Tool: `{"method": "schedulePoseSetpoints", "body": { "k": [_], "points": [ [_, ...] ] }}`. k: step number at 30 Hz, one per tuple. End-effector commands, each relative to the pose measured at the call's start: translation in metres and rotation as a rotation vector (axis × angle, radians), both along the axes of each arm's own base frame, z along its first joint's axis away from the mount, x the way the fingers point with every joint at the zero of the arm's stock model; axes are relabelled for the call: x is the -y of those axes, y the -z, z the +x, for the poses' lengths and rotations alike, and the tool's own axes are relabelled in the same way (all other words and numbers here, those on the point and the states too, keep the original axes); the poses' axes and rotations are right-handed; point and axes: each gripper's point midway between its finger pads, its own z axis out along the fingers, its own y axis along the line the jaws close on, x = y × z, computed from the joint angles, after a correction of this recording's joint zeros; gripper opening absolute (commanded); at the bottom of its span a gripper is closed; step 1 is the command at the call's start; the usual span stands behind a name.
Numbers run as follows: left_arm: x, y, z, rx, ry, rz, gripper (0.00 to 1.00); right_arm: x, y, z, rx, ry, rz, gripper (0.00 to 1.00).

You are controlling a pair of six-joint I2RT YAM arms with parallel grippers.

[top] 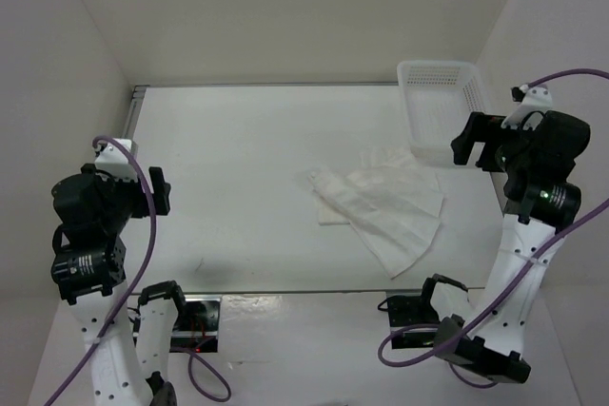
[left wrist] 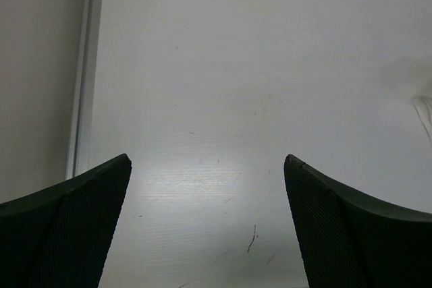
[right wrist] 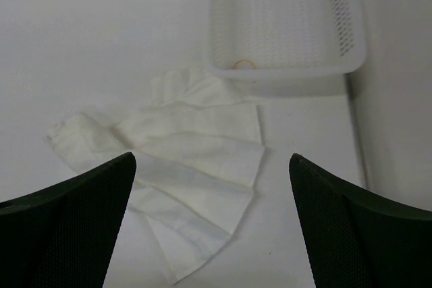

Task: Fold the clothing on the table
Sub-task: Flatten the skirt out

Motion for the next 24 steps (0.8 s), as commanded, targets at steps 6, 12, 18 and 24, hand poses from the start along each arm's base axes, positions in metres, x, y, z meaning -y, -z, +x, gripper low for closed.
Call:
{"method": "schedulePoseSetpoints", "body": {
  "k": [6, 12, 18, 24],
  "points": [
    [0.004, -0.011, 0.007, 0.069, 0.008, -0.028, 1.0, 0.055, -0.105, -0.059, 0.302, 0.477, -0.192, 0.98],
    [0.005, -0.011, 0.01, 0.079, 0.013, -0.037, 1.0, 0.054, -0.137, -0.108, 0.443, 0.591, -0.24, 0.98],
    [0.009, -0.007, 0.017, 0.083, 0.041, -0.057, 1.0, -0.002, -0.15, -0.122, 0.574, 0.387, -0.094, 0.98],
    [0.011, -0.004, 0.016, 0.082, 0.05, -0.06, 1.0, -0.039, -0.124, -0.087, 0.475, 0.16, 0.084, 0.98]
  ]
}}
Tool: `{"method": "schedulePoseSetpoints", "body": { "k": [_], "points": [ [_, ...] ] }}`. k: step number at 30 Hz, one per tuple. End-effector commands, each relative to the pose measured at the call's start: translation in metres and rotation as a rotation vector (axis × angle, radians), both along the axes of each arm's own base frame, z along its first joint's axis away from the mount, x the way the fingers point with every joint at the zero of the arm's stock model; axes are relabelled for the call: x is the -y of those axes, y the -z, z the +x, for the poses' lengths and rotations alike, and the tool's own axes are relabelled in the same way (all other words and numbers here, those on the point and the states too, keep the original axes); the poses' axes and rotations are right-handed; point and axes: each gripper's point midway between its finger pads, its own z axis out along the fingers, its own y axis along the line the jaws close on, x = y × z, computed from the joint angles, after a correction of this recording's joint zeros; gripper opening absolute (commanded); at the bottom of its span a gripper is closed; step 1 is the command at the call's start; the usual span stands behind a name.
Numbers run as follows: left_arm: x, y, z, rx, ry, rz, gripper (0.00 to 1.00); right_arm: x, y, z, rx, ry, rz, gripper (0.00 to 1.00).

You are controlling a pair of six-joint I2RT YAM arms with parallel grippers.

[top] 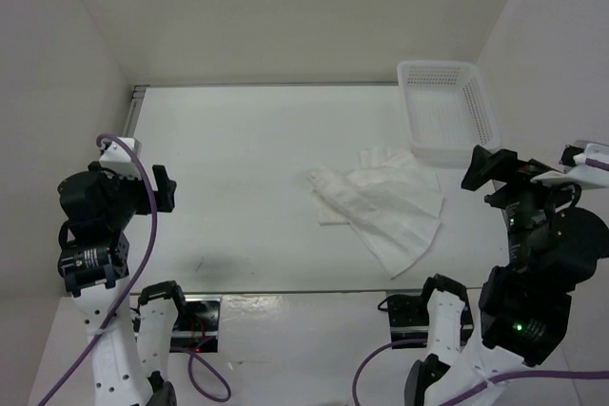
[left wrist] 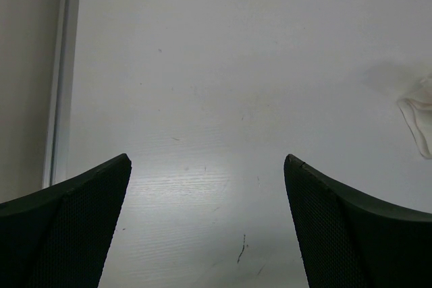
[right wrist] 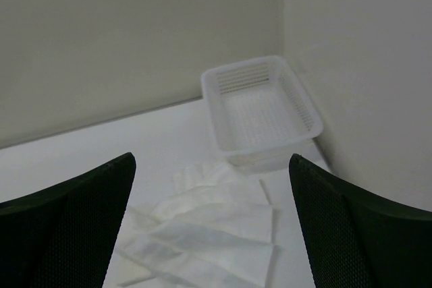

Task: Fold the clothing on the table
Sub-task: Flatten the skirt out

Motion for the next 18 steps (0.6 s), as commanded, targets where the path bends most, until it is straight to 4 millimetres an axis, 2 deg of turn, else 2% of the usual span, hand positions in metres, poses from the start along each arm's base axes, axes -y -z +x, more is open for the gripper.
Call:
{"method": "schedulePoseSetpoints", "body": {
  "k": [1, 2, 5, 10, 14, 15, 16, 17, 18],
  "points": [
    [0.004, -0.011, 0.003, 0.06, 0.018, -0.009, 1.0, -0.025, 0.016, 0.033, -0.048, -0.208, 0.099, 0.98],
    [0.004, -0.011, 0.003, 0.06, 0.018, -0.009, 1.0, -0.034, 0.01, 0.036, -0.022, -0.268, 0.095, 0.98],
    [0.005, -0.015, 0.0, 0.079, 0.018, -0.002, 1.0, -0.033, 0.006, 0.039, -0.005, -0.28, 0.058, 0.98],
    [0.003, -0.02, -0.005, 0.104, -0.004, 0.005, 1.0, 0.008, 0.004, 0.028, -0.048, -0.057, -0.156, 0.98],
    [0.004, -0.024, -0.006, 0.122, -0.004, 0.011, 1.0, 0.044, 0.023, 0.015, -0.163, 0.131, -0.251, 0.98],
    [0.004, -0.024, -0.006, 0.122, -0.004, 0.011, 1.0, 0.054, 0.035, 0.016, -0.211, 0.162, -0.26, 0.98],
    [0.004, -0.024, -0.006, 0.122, -0.004, 0.011, 1.0, 0.067, 0.036, 0.004, -0.218, 0.257, -0.284, 0.98],
    [0.004, -0.024, -0.006, 0.122, -0.004, 0.011, 1.0, 0.077, 0.047, 0.004, -0.261, 0.293, -0.325, 0.98],
    [0.004, -0.024, -0.006, 0.122, -0.004, 0.011, 1.0, 0.083, 0.05, 0.0, -0.267, 0.325, -0.35, 0.98]
  ]
}}
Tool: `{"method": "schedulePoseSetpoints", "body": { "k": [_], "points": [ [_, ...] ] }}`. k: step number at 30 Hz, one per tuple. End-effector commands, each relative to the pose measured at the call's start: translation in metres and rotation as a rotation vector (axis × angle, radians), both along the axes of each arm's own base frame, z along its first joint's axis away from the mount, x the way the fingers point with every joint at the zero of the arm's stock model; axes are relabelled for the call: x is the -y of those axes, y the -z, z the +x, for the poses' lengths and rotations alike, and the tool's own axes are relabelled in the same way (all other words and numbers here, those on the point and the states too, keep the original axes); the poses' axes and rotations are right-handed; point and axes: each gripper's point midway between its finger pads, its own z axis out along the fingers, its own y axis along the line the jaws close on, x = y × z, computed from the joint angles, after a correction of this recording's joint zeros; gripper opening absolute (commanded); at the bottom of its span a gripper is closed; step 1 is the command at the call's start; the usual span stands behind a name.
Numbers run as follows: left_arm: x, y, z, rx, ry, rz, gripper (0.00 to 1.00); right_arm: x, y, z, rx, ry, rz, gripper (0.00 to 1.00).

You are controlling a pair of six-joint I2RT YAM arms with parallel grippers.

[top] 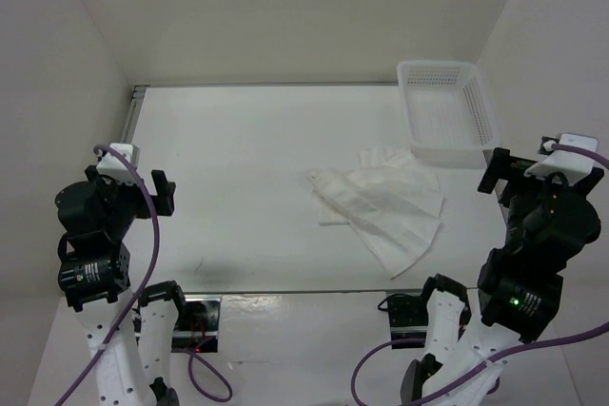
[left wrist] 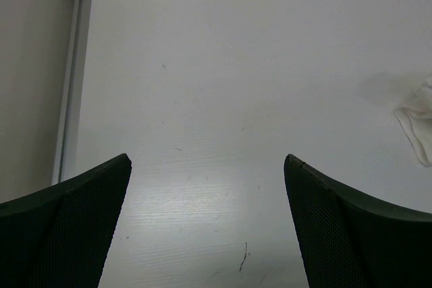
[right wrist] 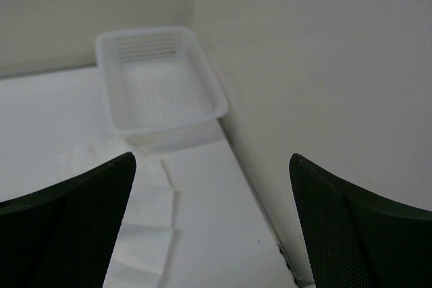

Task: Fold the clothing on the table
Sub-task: Flatten the skirt out

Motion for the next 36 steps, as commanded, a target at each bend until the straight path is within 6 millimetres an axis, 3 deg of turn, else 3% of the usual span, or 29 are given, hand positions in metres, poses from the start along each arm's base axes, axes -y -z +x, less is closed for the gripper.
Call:
{"method": "schedulePoseSetpoints", "body": {
  "k": [1, 2, 7, 13, 15, 19, 25, 27, 31, 33, 36],
  "points": [
    [0.0, -0.011, 0.003, 0.048, -0.008, -0.009, 1.0, 0.042, 0.006, -0.028, -0.056, 0.244, -0.19, 0.98],
    [0.0, -0.011, 0.003, 0.048, -0.008, -0.009, 1.0, 0.047, 0.019, -0.026, -0.085, 0.257, -0.193, 0.98],
    [-0.002, -0.011, 0.003, 0.047, -0.017, -0.007, 1.0, 0.064, 0.048, -0.022, -0.15, 0.325, -0.181, 0.98],
    [-0.002, -0.011, 0.003, 0.047, -0.017, -0.007, 1.0, 0.043, 0.043, -0.003, -0.082, 0.208, -0.032, 0.98],
    [-0.002, -0.011, 0.003, 0.047, -0.017, -0.007, 1.0, 0.026, 0.036, 0.004, -0.047, 0.12, 0.024, 0.98],
    [-0.001, -0.013, 0.001, 0.058, -0.017, -0.004, 1.0, 0.006, 0.028, -0.004, 0.005, 0.05, 0.028, 0.98],
    [-0.001, -0.014, -0.001, 0.066, -0.017, -0.001, 1.0, 0.033, 0.05, -0.019, -0.088, 0.199, -0.023, 0.98],
    [0.0, -0.016, -0.003, 0.075, -0.017, 0.002, 1.0, 0.038, 0.048, -0.023, -0.077, 0.228, -0.069, 0.98],
    [-0.001, -0.016, -0.003, 0.074, -0.028, -0.004, 1.0, 0.046, 0.062, -0.025, -0.129, 0.261, -0.089, 0.98],
    [-0.001, -0.016, -0.003, 0.074, -0.028, -0.004, 1.0, 0.038, 0.059, -0.018, -0.104, 0.215, -0.059, 0.98],
    [-0.002, -0.014, -0.001, 0.065, -0.028, -0.007, 1.0, 0.031, 0.06, 0.012, -0.11, 0.116, 0.034, 0.98]
  ]
}}
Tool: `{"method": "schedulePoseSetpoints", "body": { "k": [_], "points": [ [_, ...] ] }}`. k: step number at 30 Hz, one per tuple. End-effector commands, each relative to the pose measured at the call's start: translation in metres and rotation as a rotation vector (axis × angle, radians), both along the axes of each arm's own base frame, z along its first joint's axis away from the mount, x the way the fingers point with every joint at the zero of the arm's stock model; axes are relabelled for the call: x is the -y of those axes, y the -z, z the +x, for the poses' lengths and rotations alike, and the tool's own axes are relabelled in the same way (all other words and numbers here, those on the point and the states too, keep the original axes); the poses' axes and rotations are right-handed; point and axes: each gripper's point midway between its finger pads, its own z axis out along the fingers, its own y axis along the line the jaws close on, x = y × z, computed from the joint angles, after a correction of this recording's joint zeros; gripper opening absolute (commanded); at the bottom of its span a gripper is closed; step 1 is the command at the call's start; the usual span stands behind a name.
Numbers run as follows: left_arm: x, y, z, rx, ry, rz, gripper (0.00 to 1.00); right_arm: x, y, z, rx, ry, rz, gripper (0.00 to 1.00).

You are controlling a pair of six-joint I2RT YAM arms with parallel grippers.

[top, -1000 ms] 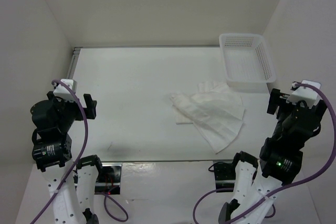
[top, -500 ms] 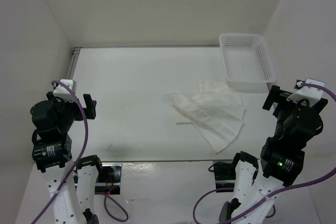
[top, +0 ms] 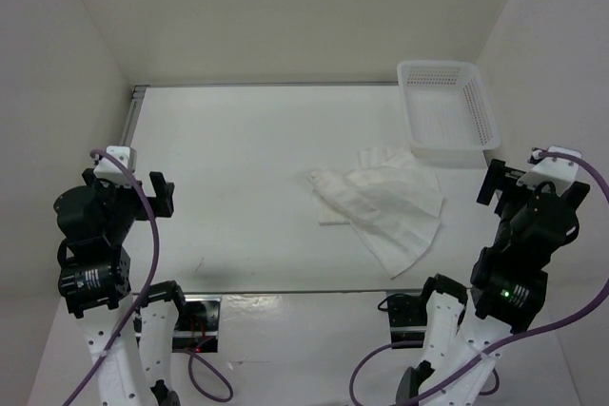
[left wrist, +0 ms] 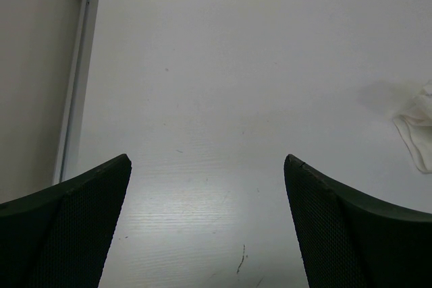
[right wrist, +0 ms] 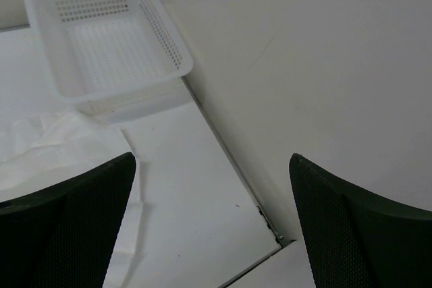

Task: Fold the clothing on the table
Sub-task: Flatten the skirt out

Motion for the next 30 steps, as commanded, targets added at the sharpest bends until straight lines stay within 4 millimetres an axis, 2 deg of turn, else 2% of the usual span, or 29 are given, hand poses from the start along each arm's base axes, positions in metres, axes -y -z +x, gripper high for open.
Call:
{"method": "schedulePoseSetpoints", "body": {
  "k": [1, 6, 8, 10, 11, 16, 17, 19, 20, 21, 22, 23, 24, 25, 27, 30],
  "points": [
    [-0.002, -0.007, 0.006, 0.03, -0.007, -0.004, 1.0, 0.0, -0.01, 0.032, 0.031, -0.066, 0.068, 0.98],
    [0.002, -0.004, 0.01, 0.013, 0.024, -0.007, 1.0, 0.02, -0.005, 0.059, -0.01, -0.054, 0.036, 0.98],
    [0.002, -0.004, 0.01, 0.012, 0.024, -0.007, 1.0, 0.035, 0.008, 0.073, -0.07, -0.023, 0.052, 0.98],
    [0.002, -0.004, 0.01, 0.012, 0.024, -0.007, 1.0, 0.048, 0.011, 0.083, -0.105, 0.011, 0.065, 0.98],
    [0.002, -0.004, 0.01, 0.012, 0.024, -0.007, 1.0, 0.061, 0.025, 0.091, -0.173, 0.052, 0.092, 0.98],
    [0.002, -0.006, 0.008, 0.021, 0.024, -0.004, 1.0, 0.076, 0.0, 0.112, -0.185, 0.077, 0.104, 0.98],
    [0.002, -0.006, 0.008, 0.021, 0.024, -0.004, 1.0, 0.077, -0.016, 0.117, -0.164, 0.059, 0.082, 0.98],
    [0.002, -0.006, 0.008, 0.021, 0.024, -0.004, 1.0, 0.073, -0.034, 0.128, -0.14, 0.021, 0.061, 0.98],
    [0.002, -0.006, 0.008, 0.021, 0.024, -0.004, 1.0, 0.071, -0.058, 0.131, -0.098, 0.012, 0.039, 0.98],
    [0.002, -0.006, 0.008, 0.021, 0.024, -0.004, 1.0, 0.079, -0.052, 0.147, -0.133, 0.012, 0.057, 0.98],
    [0.003, -0.007, 0.006, 0.03, 0.024, -0.001, 1.0, 0.075, -0.07, 0.151, -0.109, 0.004, 0.066, 0.98],
    [0.003, -0.007, 0.006, 0.03, 0.024, -0.001, 1.0, 0.073, -0.071, 0.16, -0.117, -0.01, 0.084, 0.98],
    [0.003, -0.007, 0.006, 0.03, 0.024, -0.001, 1.0, 0.075, -0.058, 0.181, -0.161, -0.031, 0.12, 0.98],
    [0.003, -0.007, 0.006, 0.03, 0.024, -0.001, 1.0, 0.066, -0.076, 0.188, -0.119, -0.049, 0.132, 0.98],
    [0.003, -0.009, 0.005, 0.039, 0.024, 0.002, 1.0, 0.032, -0.071, 0.213, -0.144, -0.186, 0.162, 0.98],
    [0.004, -0.011, 0.003, 0.049, 0.024, 0.005, 1.0, 0.005, -0.076, 0.225, -0.115, -0.332, 0.193, 0.98]
  ]
}}
